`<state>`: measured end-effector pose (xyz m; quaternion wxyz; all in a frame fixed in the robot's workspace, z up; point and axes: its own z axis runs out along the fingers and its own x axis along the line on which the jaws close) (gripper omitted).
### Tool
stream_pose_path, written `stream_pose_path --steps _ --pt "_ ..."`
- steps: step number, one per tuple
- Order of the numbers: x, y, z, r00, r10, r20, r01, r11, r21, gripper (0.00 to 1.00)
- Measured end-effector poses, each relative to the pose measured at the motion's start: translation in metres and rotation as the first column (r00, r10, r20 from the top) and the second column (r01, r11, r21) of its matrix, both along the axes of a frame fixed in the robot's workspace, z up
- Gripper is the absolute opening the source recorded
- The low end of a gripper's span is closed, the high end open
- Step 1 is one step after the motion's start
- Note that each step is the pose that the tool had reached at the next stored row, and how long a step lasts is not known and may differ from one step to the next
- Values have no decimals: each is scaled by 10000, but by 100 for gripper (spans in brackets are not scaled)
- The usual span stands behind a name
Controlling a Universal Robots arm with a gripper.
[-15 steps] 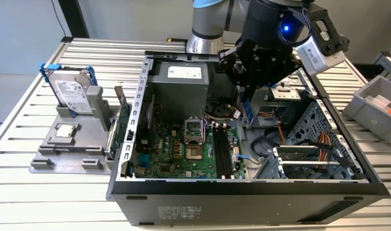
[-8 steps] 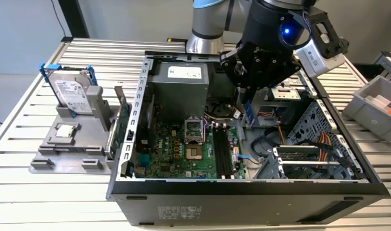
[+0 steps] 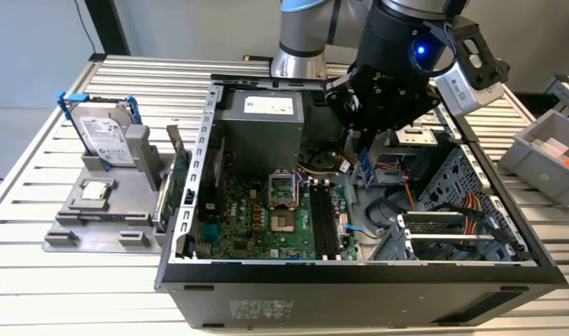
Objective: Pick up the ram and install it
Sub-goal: 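Insert the ram into the slot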
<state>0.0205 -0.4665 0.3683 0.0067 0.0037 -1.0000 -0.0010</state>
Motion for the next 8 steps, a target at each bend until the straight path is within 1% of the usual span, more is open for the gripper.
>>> stream_pose_path --steps 8 --pt "3 0 -7 10000 0 0 0 10000 1 0"
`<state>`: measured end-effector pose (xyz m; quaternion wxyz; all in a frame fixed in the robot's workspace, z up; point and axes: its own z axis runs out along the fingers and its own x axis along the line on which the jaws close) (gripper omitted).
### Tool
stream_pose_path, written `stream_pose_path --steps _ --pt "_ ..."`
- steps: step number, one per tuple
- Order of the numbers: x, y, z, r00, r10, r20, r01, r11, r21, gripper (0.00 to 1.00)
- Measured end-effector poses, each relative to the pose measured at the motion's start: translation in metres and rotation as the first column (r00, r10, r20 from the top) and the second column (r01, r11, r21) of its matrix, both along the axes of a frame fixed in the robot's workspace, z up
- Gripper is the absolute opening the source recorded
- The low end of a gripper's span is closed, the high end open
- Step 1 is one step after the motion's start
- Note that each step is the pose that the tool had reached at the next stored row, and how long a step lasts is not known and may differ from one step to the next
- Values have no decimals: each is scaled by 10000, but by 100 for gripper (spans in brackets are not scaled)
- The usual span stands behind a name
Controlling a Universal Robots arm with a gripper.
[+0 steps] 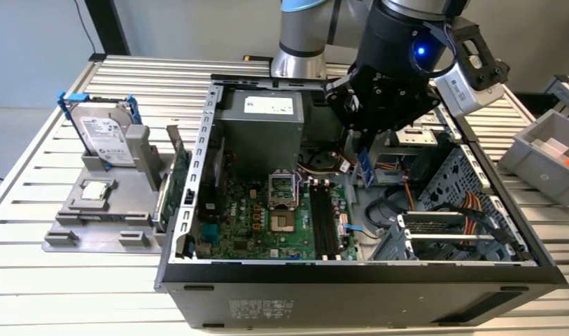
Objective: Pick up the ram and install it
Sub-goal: 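Insert the ram into the slot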
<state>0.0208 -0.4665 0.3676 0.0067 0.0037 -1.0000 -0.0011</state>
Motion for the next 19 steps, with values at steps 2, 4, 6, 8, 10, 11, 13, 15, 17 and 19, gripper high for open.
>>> stream_pose_path --steps 2,4,6,8,10,11,13,15,17,19 --pt "0 0 -10 10000 0 0 0 10000 0 0" --pt "0 0 -24 10000 0 0 0 10000 0 0" --pt "0 0 -38 10000 0 0 0 10000 -1 0" --pt "0 0 -50 10000 0 0 0 10000 -1 0" --pt "0 0 -62 10000 0 0 0 10000 -1 0" --pt "0 0 -69 10000 0 0 0 10000 -2 0" --pt "0 0 -73 10000 0 0 0 10000 -1 0" --pt "0 0 -80 10000 1 2 -1 10000 0 0" --pt "0 0 -86 10000 0 2 0 10000 -1 0" --pt "0 0 -93 10000 0 2 0 10000 -1 0"
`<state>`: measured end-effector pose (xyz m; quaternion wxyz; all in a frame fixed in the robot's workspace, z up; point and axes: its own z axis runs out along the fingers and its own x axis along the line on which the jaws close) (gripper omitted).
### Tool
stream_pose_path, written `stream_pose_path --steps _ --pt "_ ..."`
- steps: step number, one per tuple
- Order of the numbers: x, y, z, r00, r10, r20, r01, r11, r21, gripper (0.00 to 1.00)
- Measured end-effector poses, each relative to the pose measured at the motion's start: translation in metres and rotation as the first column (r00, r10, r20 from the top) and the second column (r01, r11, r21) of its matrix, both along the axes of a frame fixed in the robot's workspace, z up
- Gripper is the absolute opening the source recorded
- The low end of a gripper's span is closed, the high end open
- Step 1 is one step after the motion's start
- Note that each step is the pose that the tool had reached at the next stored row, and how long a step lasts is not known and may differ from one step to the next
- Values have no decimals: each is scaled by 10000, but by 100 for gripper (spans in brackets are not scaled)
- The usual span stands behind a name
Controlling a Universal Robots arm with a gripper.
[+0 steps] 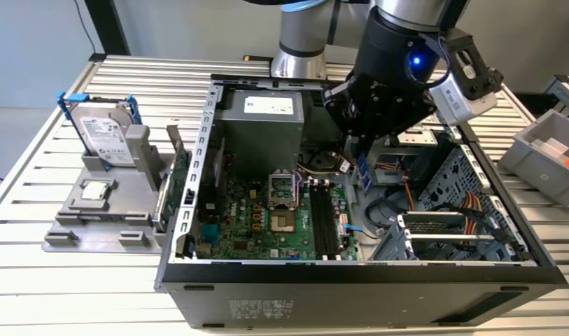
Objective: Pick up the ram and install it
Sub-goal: 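Insert the ram into the slot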
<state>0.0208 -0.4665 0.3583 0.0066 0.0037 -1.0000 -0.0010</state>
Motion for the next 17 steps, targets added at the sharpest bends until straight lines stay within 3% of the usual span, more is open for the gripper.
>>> stream_pose_path --steps 3,10,17 --pt "0 0 -16 10000 0 9 0 10000 1 0" --pt "1 1 -67 9999 3 131 -3 10000 1 0" --pt "0 3 -101 9999 2 137 -2 10000 0 0"
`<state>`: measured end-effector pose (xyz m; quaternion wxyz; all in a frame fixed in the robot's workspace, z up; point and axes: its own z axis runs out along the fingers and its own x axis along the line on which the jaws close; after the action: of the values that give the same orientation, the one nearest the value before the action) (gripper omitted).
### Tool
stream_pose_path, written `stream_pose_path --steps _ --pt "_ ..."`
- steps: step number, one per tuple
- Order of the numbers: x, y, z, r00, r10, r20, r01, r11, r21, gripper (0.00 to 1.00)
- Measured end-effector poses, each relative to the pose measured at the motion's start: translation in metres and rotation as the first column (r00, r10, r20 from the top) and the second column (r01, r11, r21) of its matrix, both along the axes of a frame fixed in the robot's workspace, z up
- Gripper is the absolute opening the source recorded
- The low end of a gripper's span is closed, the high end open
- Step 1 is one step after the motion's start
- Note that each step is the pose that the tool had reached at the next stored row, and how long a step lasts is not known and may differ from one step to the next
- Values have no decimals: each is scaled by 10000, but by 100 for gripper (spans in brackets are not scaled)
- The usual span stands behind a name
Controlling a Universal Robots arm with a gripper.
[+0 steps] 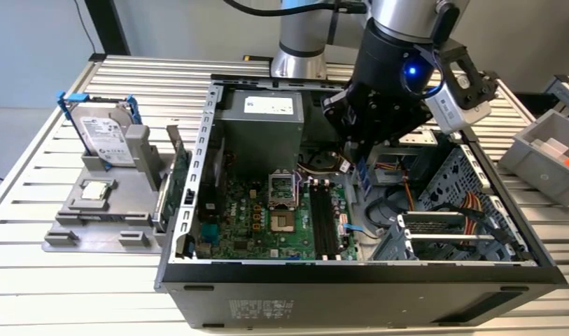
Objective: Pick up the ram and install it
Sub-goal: 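Insert the ram into the slot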
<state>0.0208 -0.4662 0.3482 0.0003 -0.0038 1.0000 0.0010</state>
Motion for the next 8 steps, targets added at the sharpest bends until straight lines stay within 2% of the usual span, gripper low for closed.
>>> stream_pose_path --steps 8 --pt "0 1 -29 10000 0 0 0 10000 0 0"
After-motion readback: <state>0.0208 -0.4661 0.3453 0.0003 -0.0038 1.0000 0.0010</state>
